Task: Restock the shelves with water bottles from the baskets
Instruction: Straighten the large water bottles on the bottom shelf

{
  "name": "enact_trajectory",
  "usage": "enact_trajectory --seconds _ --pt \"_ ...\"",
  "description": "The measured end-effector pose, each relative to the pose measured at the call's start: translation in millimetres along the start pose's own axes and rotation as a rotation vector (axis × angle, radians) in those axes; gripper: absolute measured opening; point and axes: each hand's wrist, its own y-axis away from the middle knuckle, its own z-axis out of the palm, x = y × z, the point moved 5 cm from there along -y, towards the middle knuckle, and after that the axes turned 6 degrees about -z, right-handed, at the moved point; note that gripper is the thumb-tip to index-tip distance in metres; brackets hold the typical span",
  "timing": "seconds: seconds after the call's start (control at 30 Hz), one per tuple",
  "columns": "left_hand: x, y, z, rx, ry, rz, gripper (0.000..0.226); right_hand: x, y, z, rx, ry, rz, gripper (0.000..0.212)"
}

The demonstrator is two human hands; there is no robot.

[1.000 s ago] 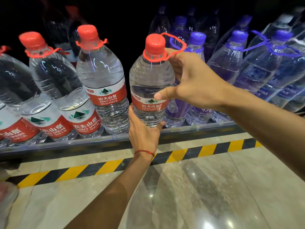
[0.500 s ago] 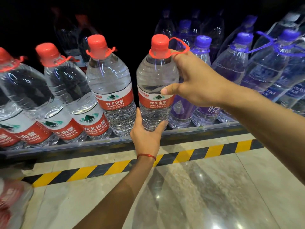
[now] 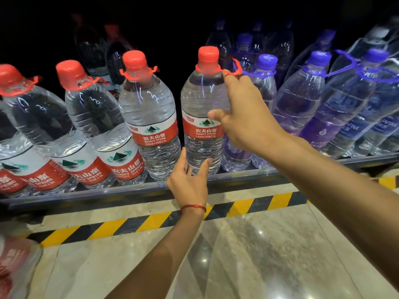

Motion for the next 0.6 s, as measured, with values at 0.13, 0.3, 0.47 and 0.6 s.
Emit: enact_trajectory --seconds 0.13,0.3,0.47,0.6 --pt "2.0 1.1 -2.8 0.010 -0.072 0.037 0.078 -3.8 15.8 3.5 0.072 -0.045 -0.009 0.050" --pt "10.8 5.4 -7.8 -0.109 -0.178 0.102 0.080 -5.9 46.3 -0.7 0.194 -0.068 -0.062 0.048" --pt "52.6 31.7 -30.1 -0.176 -0.506 0.523 0.050 4.0 78.4 0.2 0.130 0.129 -0.131 0.034" --pt "77.9 39.2 -29.9 -0.230 -0.960 0.783 0.047 26.3 98.2 8.5 -0.060 0.402 -0.046 0.041"
